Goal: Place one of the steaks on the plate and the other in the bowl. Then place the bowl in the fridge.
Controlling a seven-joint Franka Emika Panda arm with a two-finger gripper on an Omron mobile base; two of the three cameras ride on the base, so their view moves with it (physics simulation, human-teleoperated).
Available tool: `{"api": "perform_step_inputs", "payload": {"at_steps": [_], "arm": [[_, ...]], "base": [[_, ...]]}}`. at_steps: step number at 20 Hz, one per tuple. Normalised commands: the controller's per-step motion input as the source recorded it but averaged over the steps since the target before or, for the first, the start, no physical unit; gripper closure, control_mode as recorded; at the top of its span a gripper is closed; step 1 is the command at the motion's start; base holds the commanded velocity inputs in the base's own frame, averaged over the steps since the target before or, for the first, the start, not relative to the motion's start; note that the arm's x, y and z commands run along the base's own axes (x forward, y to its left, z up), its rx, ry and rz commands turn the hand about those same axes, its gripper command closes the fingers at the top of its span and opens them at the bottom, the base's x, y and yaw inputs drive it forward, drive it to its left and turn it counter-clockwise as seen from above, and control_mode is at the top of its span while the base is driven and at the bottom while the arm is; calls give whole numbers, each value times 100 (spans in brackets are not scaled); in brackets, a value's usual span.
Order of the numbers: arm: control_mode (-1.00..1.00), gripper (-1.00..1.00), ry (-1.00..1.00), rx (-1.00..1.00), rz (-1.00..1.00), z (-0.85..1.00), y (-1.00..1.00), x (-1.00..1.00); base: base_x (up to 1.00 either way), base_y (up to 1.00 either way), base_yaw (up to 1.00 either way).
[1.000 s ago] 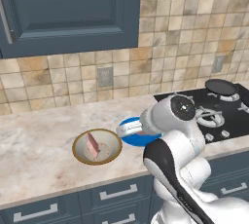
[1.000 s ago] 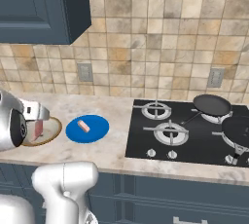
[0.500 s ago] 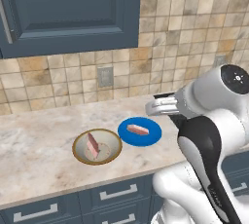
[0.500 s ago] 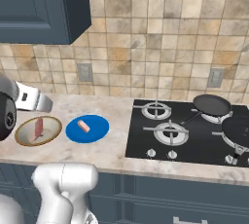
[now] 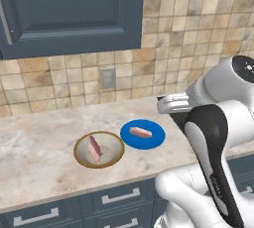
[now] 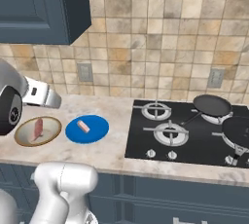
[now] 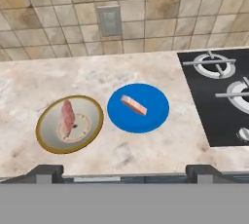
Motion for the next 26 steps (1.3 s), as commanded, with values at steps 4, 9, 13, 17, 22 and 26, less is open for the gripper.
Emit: {"api": "perform_step_inputs", "payload": {"at_steps": [4, 9, 13, 17, 22, 26], "arm": [[100, -100, 0, 0, 0, 0, 0, 0], [100, -100, 0, 0, 0, 0, 0, 0], [100, -100, 0, 0, 0, 0, 0, 0], [100, -100, 0, 0, 0, 0, 0, 0], [100, -100, 0, 0, 0, 0, 0, 0], [100, -100, 0, 0, 0, 0, 0, 0]], "base": [[34, -83, -3], [-17, -89, -41], [0, 0, -100], [0, 0, -100], [0, -4, -98], [0, -32, -88]]}}
